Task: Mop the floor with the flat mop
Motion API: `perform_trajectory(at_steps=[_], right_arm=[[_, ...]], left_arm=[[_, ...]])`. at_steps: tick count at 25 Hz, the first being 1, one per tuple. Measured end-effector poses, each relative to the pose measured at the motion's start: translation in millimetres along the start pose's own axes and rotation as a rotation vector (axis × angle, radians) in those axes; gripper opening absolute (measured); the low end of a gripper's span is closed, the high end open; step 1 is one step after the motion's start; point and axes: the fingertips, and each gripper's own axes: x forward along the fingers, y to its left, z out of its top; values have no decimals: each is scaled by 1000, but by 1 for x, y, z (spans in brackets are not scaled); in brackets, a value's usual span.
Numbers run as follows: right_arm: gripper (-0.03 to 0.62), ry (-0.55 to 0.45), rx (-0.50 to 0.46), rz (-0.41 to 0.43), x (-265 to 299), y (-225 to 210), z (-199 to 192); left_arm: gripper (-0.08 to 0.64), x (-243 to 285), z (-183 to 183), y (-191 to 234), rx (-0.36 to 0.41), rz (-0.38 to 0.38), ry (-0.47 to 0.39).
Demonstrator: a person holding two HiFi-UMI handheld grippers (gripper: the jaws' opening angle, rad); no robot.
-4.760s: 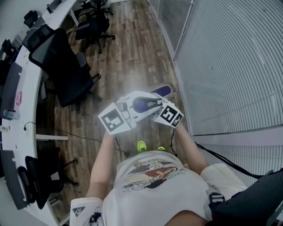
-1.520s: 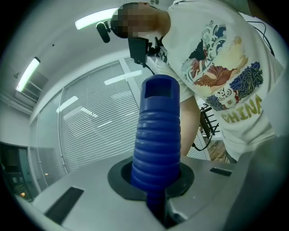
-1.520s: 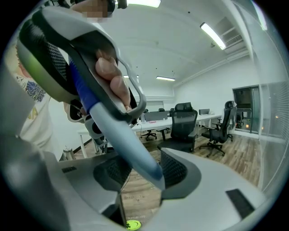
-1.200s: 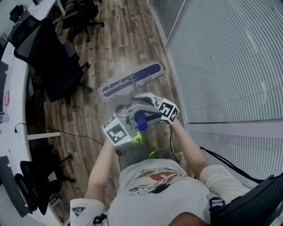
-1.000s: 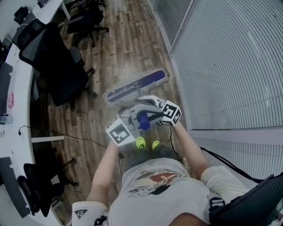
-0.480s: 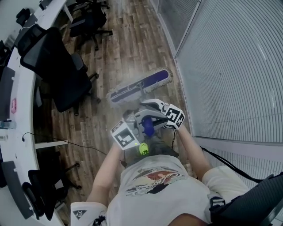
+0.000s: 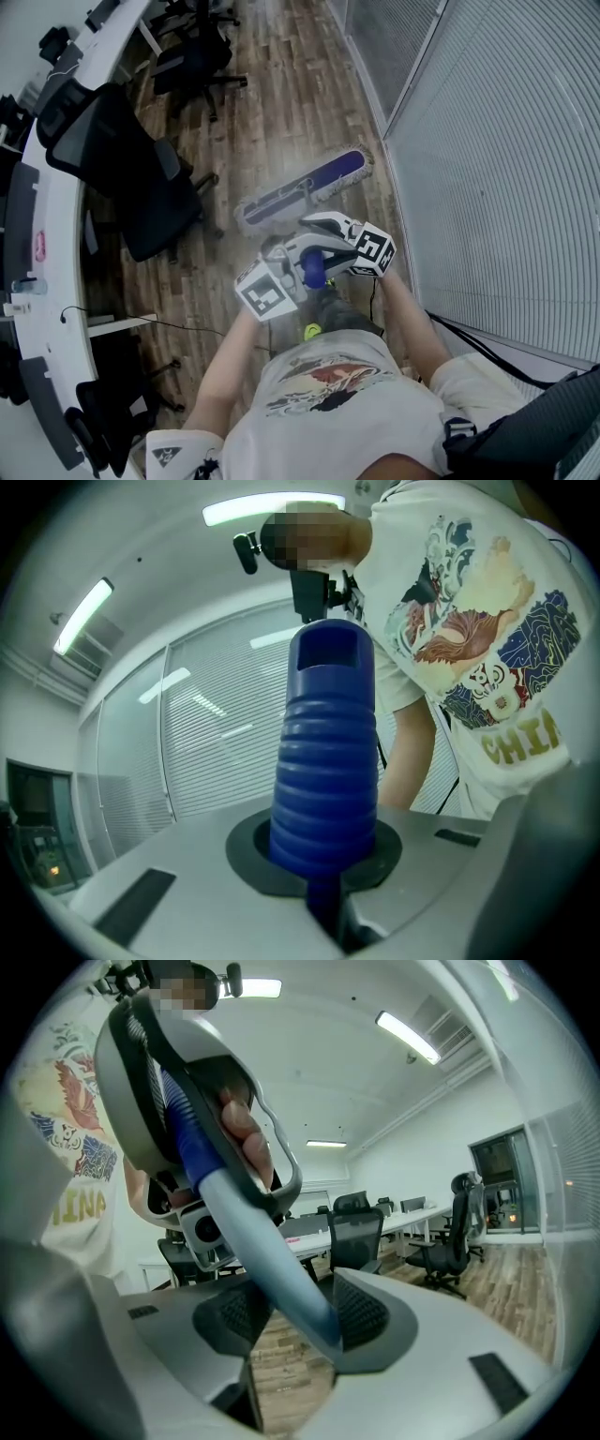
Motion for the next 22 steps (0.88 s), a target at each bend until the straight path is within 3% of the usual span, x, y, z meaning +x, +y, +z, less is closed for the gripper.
perform_trajectory(at_steps=[14, 22], right_arm=[[187, -42, 10, -10, -9, -120, 19], [187, -40, 1, 10, -1, -151, 22]], left_arm=[[15, 41, -45, 108, 11, 12, 28], [15, 41, -61, 138, -7, 39, 53]])
